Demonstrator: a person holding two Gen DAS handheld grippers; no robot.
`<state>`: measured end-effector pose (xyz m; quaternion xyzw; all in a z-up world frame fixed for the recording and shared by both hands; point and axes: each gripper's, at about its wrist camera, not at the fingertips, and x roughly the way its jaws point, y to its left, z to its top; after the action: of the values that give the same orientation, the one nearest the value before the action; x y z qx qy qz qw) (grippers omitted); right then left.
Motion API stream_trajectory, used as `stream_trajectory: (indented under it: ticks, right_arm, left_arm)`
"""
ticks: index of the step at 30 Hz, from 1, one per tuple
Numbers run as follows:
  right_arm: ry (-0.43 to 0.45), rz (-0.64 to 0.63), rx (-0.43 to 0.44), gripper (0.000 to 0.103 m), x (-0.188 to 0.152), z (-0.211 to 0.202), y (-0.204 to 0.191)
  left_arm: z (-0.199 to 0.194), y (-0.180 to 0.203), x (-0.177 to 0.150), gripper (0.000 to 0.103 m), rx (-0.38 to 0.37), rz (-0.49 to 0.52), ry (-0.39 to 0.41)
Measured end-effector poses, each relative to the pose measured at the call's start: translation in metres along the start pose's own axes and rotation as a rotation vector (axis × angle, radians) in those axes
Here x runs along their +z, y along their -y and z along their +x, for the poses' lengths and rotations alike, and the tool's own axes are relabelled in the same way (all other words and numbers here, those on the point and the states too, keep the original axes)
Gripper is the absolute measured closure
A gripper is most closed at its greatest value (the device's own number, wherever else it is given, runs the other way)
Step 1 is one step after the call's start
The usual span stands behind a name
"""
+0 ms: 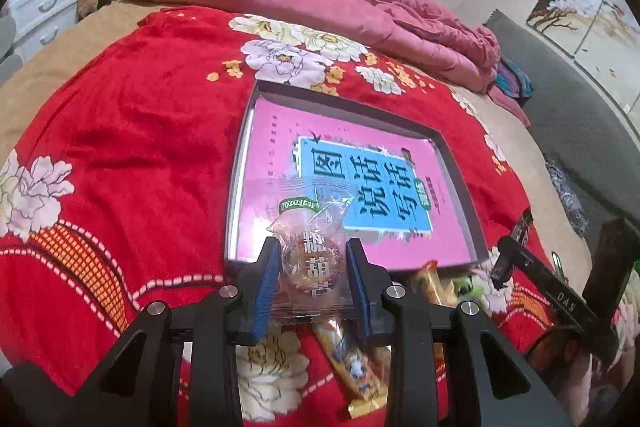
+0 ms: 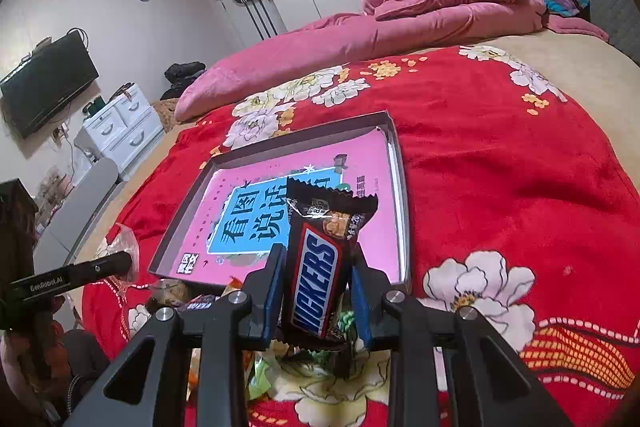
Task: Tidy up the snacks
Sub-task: 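Lift both held snacks and carry them over the pink tray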
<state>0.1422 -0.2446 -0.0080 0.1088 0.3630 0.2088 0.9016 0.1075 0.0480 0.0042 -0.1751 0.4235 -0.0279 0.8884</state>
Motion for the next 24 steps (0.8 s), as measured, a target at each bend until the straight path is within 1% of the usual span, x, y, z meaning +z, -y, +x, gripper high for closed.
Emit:
stream_trajectory:
  ticks: [9,18,24]
  right_arm:
    - [0.006,-0.034,-0.002,0.072,0.013,0.016,-0.006]
    - [0.004,-0.041,-0.015,0.072,0.023,0.028,-0.004]
    - [-0.012,-0.047,-0.037,0.072,0.027,0.037,-0.002]
  left_arm:
    - [0.018,0.002,0.016,0.068,0.024,-0.019,0.007]
    - [0.032,0.009,0.031,0.068,0.042,-0.007,0.021]
    - [0.041,0.009,0.032,0.068,0.056,-0.006,0.009]
